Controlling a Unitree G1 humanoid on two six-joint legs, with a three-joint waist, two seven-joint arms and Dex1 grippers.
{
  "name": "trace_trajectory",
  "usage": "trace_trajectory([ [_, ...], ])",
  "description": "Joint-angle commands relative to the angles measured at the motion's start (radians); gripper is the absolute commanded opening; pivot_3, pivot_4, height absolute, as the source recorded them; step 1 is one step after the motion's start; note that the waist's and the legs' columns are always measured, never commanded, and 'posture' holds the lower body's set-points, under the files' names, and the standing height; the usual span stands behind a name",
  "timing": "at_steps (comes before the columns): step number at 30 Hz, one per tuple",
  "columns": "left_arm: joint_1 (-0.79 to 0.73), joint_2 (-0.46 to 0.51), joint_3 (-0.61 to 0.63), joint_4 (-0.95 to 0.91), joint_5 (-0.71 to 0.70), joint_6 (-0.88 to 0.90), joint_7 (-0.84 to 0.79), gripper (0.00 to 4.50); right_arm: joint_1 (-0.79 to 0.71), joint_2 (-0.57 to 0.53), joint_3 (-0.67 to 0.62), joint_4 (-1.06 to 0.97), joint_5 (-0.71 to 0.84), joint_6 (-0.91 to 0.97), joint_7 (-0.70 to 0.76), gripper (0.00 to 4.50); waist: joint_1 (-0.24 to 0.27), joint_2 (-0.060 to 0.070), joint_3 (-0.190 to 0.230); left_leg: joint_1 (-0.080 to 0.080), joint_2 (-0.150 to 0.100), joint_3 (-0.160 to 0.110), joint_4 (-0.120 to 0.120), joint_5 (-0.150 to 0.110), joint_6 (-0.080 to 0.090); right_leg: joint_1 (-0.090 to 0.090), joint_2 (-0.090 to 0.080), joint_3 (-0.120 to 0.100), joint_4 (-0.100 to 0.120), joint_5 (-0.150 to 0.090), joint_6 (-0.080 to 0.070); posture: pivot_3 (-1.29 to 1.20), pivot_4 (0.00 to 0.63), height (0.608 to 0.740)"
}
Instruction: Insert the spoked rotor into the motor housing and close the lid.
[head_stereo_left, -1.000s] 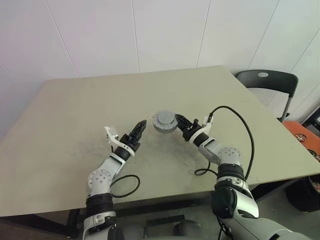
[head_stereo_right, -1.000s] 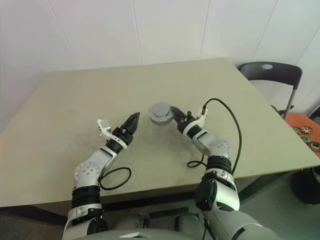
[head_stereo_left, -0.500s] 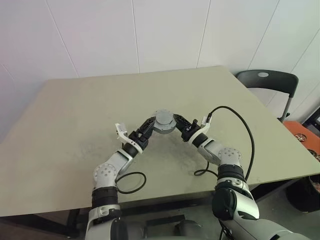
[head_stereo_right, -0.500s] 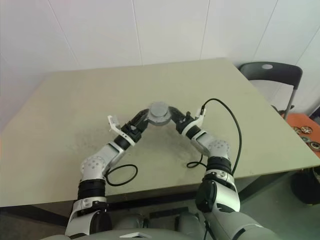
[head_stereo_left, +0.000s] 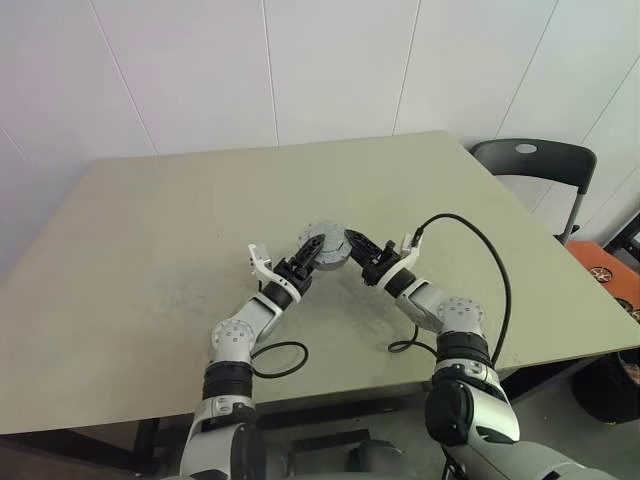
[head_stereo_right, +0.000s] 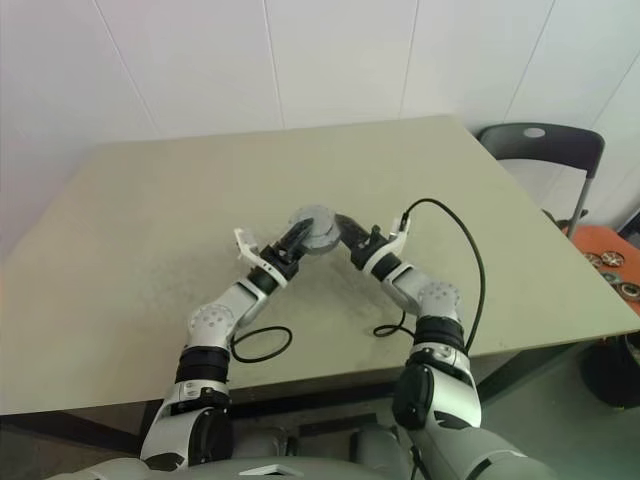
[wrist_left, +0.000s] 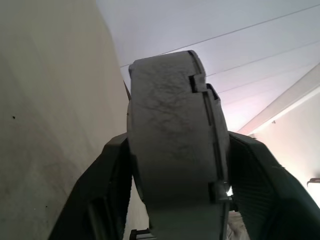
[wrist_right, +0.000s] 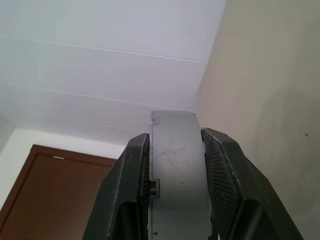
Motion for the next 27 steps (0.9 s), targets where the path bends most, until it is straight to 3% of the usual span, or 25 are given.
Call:
trace_trajectory([
  [1, -0.016, 0.002, -0.019, -0.032, -0.001, 0.008, -0.031, 2.18, -0.017, 0.002, 0.025, -0.059, 0.04, 0.019, 0.027, 1.29, 0.0, 0.0, 0.0, 0.0, 0.0, 0.0, 0.0, 0.0, 0.0, 0.0, 0.0, 0.0, 0.0, 0.0, 0.0, 0.0, 0.0, 0.74],
  [11, 0.01, -0.017, -0.05, -0.092, -0.029, 0.079, -0.088, 2.18, 0.002, 0.013, 0.064, -0.113, 0.042, 0.044, 0.036, 1.29, 0.0, 0.0, 0.0, 0.0, 0.0, 0.0, 0.0, 0.0, 0.0, 0.0, 0.0, 0.0, 0.0, 0.0, 0.0, 0.0, 0.0, 0.74],
  [12, 0.009, -0.02, -0.044, -0.095, -0.039, 0.083, -0.088, 2.18, 0.003, 0.014, 0.067, -0.121, 0.045, 0.047, 0.044, 1.97, 0.0, 0.0, 0.0, 0.0, 0.0, 0.0, 0.0, 0.0, 0.0, 0.0, 0.0, 0.0, 0.0, 0.0, 0.0, 0.0, 0.0, 0.74],
  [18, -0.009, -0.042, 0.031, -0.079, -0.088, 0.052, -0.056, 2.18, 0.003, 0.014, 0.091, -0.128, 0.029, 0.025, 0.017, 3.77, -0.001, 0.0, 0.0, 0.0, 0.0, 0.0, 0.0, 0.0, 0.0, 0.0, 0.0, 0.0, 0.0, 0.0, 0.0, 0.0, 0.0, 0.74],
  [21, -0.022, -0.055, 0.072, -0.071, -0.119, 0.007, -0.032, 2.18, 0.003, 0.012, 0.093, -0.125, 0.038, 0.02, 0.012, 3.77, 0.0, 0.0, 0.0, 0.0, 0.0, 0.0, 0.0, 0.0, 0.0, 0.0, 0.0, 0.0, 0.0, 0.0, 0.0, 0.0, 0.0, 0.74],
  [27, -0.078, -0.032, 0.161, 0.004, -0.105, -0.281, 0.061, 2.18, 0.003, 0.01, 0.091, -0.116, 0.044, 0.0, 0.005, 3.77, 0.0, -0.001, 0.001, 0.0, 0.0, 0.0, 0.001, 0.0, 0.0, 0.0, 0.0, 0.0, 0.0, 0.0, 0.0, 0.0, 0.0, 0.74],
])
